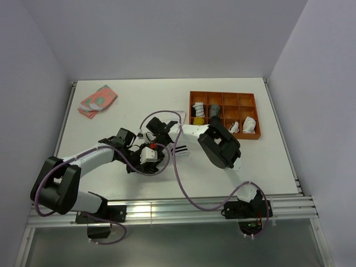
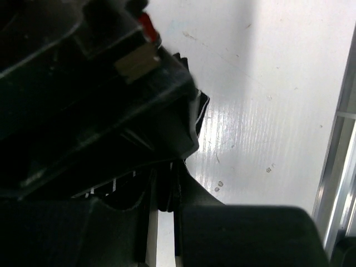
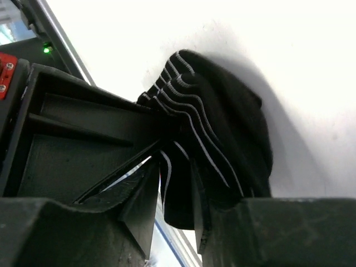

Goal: Roll the socks
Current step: Roll the sock at the center of the board.

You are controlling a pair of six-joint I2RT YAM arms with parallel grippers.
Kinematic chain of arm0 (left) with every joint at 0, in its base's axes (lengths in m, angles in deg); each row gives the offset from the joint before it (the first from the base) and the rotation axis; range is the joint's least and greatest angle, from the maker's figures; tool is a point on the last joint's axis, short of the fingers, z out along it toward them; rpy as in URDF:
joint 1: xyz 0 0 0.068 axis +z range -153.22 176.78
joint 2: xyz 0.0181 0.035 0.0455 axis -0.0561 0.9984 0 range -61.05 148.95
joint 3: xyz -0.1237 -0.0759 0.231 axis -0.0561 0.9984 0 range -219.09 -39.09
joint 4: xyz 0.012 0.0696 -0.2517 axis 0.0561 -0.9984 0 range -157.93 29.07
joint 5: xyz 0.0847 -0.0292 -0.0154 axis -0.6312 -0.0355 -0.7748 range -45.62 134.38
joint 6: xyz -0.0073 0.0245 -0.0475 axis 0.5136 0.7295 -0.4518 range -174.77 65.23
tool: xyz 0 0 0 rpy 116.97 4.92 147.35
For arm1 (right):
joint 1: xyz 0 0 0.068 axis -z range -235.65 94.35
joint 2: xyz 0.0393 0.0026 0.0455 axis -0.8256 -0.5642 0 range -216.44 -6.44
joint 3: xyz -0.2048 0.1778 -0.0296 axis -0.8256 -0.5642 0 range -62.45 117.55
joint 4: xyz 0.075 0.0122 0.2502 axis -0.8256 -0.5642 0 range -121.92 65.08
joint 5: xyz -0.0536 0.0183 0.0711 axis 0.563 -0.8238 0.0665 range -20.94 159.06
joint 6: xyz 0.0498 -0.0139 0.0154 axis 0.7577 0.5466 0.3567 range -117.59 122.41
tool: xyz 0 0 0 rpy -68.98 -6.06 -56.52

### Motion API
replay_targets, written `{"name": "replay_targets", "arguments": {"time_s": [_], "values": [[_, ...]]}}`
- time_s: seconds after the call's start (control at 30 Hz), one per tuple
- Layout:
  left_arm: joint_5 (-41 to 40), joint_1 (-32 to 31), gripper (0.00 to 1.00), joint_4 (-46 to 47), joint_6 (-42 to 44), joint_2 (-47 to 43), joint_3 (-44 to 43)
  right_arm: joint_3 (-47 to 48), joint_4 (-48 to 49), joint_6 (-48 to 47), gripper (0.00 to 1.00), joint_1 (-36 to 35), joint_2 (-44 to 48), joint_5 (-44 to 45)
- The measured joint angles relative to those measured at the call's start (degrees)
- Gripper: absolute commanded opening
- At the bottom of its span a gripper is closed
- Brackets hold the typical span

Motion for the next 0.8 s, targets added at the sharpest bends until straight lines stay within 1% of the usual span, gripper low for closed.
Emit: {"name": "replay_targets", "arguments": {"time_s": [0.13, 0.23, 0.5, 0.63, 0.8], "values": [[0.9, 0.0, 0.00, -1.9, 1.1, 1.7, -1.7, -5.5, 4.7, 2.2, 0.48, -0.3, 4.9, 5.4], [1.7, 0.0, 0.00, -4.0, 1.9, 3.8, -3.5, -10.3, 8.1, 4.0, 0.50, -0.2, 9.0, 10.5], [4.0, 0.8, 0.01, -7.9, 3.0, 6.5, -6.1, -21.2, 15.5, 9.2, 0.51, 0.4, 17.7, 21.5], [6.0, 3.0, 0.00, -11.6, 4.1, 8.9, -7.6, -25.8, 18.0, 11.4, 0.51, 1.7, 21.1, 25.6], [7.7, 6.1, 0.00, -14.8, 4.9, 11.5, -9.4, -29.0, 20.2, 12.8, 0.50, 2.8, 24.2, 29.6]]}}
